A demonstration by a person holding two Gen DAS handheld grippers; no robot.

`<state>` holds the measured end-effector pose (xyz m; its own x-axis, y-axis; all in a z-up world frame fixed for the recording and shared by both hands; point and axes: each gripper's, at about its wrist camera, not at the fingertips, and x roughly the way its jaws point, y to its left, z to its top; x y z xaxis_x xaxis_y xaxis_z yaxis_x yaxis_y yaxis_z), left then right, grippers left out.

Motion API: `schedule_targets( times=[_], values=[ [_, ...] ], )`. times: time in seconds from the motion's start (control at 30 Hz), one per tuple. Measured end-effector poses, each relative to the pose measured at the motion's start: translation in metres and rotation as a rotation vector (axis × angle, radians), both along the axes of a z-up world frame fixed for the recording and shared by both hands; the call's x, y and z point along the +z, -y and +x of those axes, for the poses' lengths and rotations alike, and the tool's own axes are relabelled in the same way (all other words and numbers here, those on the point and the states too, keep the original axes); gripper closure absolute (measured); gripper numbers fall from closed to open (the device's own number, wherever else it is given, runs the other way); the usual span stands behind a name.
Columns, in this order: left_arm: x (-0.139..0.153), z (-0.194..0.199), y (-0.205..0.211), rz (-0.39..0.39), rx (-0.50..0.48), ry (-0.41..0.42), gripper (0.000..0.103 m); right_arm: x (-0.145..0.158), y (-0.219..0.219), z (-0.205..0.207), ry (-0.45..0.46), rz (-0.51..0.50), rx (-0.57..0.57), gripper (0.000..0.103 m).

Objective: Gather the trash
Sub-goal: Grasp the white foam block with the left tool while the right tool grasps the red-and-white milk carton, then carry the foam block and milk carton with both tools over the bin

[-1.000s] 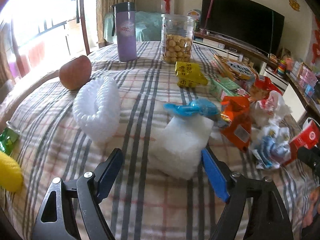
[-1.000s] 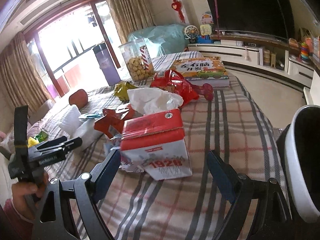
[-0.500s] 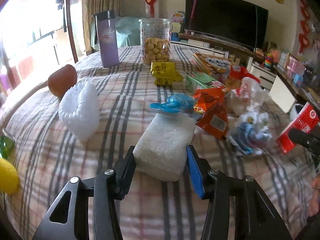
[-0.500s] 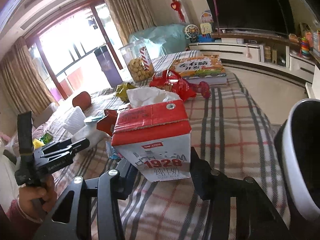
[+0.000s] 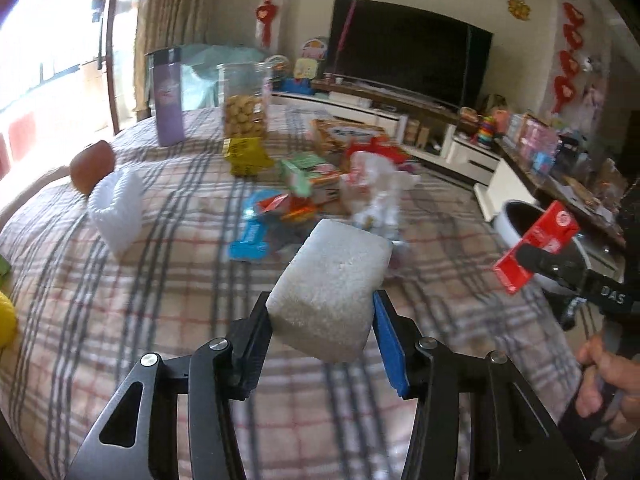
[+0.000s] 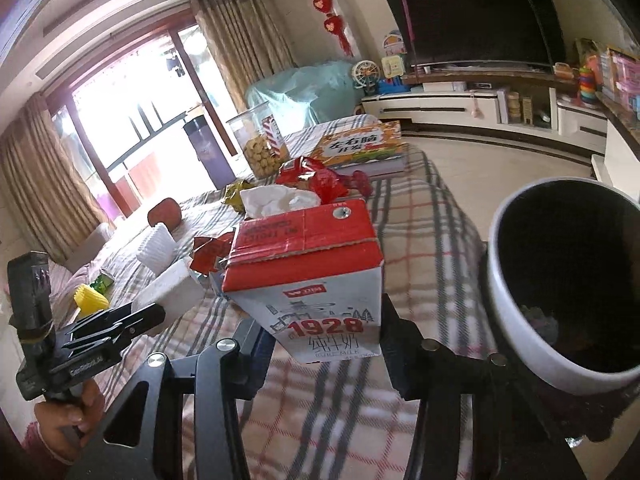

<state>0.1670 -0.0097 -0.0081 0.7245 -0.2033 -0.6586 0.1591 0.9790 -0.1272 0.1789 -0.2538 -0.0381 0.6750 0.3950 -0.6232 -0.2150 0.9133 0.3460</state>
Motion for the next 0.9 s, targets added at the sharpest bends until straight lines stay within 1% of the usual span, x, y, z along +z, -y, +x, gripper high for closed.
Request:
schedule_targets(
  times=[0.27, 0.57, 0.9],
  values=[
    [0.006, -0.006, 0.034, -0.007, -0.092, 0.012, 0.055, 0.006, 0.029, -0.017, 0.003, -0.001, -0.052, 0.055],
    [0.009, 0.007, 0.077, -0.005, -0.173, 0.015, 0.055, 0.015, 0.063, -0.028, 0.015, -0.013, -0.122, 0.055],
    [0.007, 0.023, 0.122, 0.011, -0.249, 0.025, 0.055, 0.017, 0.099, -0.032, 0.006, -0.019, -0.191, 0.055]
  ],
)
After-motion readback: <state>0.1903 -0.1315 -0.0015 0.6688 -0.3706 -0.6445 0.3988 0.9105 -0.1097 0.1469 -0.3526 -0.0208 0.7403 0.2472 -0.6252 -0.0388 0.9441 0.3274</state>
